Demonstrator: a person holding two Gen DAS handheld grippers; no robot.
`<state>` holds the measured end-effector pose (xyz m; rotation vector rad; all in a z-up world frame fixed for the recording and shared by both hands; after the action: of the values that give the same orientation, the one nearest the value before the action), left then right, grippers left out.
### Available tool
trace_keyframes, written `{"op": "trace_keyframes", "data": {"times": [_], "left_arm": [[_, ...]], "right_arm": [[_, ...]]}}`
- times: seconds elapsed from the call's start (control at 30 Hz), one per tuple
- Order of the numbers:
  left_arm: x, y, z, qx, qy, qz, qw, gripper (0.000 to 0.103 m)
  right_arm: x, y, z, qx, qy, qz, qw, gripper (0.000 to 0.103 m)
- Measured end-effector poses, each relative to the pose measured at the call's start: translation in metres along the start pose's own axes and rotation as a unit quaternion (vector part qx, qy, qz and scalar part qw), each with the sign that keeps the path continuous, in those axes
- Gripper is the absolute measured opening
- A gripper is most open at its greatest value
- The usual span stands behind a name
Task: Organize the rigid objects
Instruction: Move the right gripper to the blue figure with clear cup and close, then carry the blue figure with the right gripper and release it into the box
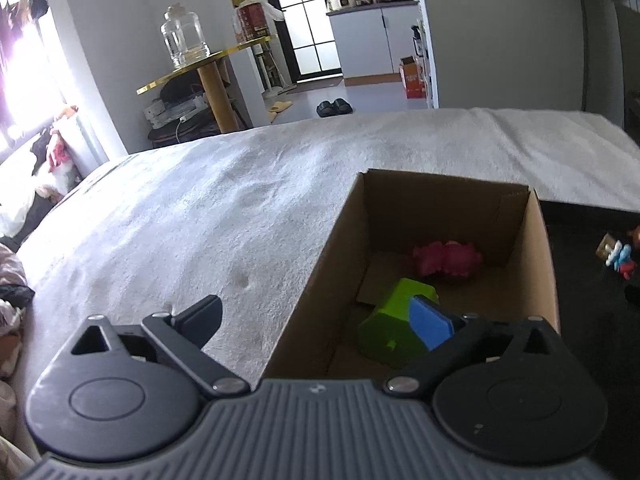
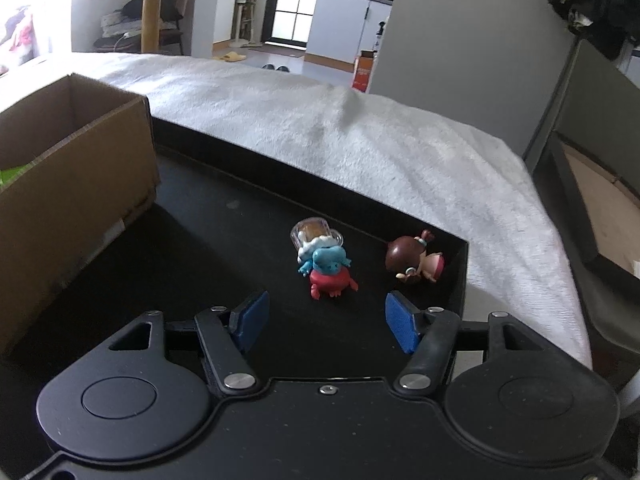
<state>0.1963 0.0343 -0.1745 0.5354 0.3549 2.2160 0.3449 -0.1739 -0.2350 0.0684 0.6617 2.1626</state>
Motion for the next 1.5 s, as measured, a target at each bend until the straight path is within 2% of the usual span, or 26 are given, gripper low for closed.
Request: {"op": "trace_keyframes", "data": {"times": [0.2,0.4,0.53,0.9,1.5], "left_arm": [[-0.001,0.001,0.005,-0.001,-0.019,0.017,0.9997,0.103],[0.002,0.004,0.007,0.003,-0.023,0.023,0.9995,0.103],[0.007,0.004,0.006,0.009,-0.012,0.028,0.9995,0.103],[0.013,0.004,0.000,0.021,0.015,0.003,0.9997,0.103],[0.032,0.008,-0.003,0.009,0.073,-0.047,0.9962,0.101]], "right_arm": [[-0.007,-0.019,-0.008,0.001,-0.004,0.013,1.000,0.061],[-0.009,-0.029,-0.006,-0.007,-0.005,0.027,1.000,0.055],[-0.009,-0.032,-0.003,-0.006,-0.007,0.035,0.999,0.035],[0.004,-0.008,-0.007,0.004,0.006,0.022,1.000,0.031],[0.038,0.023,0.042,-0.019,0.032,0.014,0.999,0.031]]}}
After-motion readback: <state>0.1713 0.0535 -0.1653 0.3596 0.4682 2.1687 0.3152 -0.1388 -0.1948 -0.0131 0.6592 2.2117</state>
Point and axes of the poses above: each gripper's, at about its wrist camera, not at the fingertips, and y roughly against the way its jaws point, x to its left, z to its top, the point moved 5 cm from there along -y, roughly the way its jaws point, and after that the axes turned 15 degrees about -x, right-handed, at the moved point
